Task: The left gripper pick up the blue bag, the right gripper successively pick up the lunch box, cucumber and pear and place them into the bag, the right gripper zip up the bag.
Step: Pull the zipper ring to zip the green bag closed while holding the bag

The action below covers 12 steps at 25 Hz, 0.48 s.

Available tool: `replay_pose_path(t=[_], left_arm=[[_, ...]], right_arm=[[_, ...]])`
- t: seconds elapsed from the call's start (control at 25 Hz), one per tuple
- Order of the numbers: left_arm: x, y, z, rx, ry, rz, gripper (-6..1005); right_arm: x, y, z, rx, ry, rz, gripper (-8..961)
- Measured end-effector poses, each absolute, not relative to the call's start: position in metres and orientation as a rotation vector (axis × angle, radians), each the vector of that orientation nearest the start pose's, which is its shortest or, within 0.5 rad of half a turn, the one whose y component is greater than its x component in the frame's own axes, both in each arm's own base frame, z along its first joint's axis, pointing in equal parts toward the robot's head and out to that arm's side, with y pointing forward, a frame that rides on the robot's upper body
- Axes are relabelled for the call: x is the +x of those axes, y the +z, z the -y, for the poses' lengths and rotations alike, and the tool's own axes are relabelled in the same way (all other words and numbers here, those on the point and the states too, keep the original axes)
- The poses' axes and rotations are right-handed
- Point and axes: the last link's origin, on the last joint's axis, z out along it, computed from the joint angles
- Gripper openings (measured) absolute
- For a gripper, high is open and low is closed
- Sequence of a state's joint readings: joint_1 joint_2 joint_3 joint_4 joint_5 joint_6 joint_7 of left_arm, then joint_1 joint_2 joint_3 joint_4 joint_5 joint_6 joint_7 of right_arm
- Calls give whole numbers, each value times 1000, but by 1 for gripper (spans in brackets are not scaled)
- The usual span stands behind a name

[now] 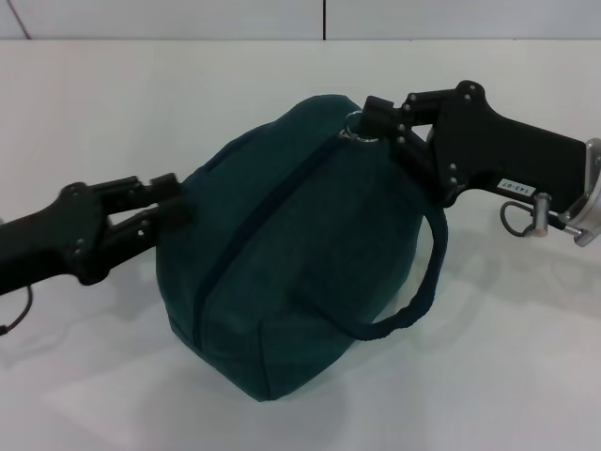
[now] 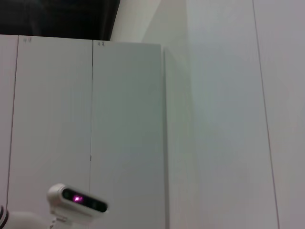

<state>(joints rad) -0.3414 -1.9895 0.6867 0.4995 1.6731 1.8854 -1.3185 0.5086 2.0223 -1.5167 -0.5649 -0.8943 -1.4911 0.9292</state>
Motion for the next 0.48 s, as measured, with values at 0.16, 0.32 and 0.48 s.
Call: replay_pose_path(t=[0.16,0.32,0.48], left_arm=[[-274,43,-274,-2662,-1230,762,306],[-255,44,-293,-2748,-1180,825,327],[-242,50,-306,-2792,-1119,873,329]], right_arm=[[177,-24,-326,-2552,1301,-68,17],[179,-25,-325,-2555,1294,-78,17],[181,-26,-324,-2550,1290,-66,17]])
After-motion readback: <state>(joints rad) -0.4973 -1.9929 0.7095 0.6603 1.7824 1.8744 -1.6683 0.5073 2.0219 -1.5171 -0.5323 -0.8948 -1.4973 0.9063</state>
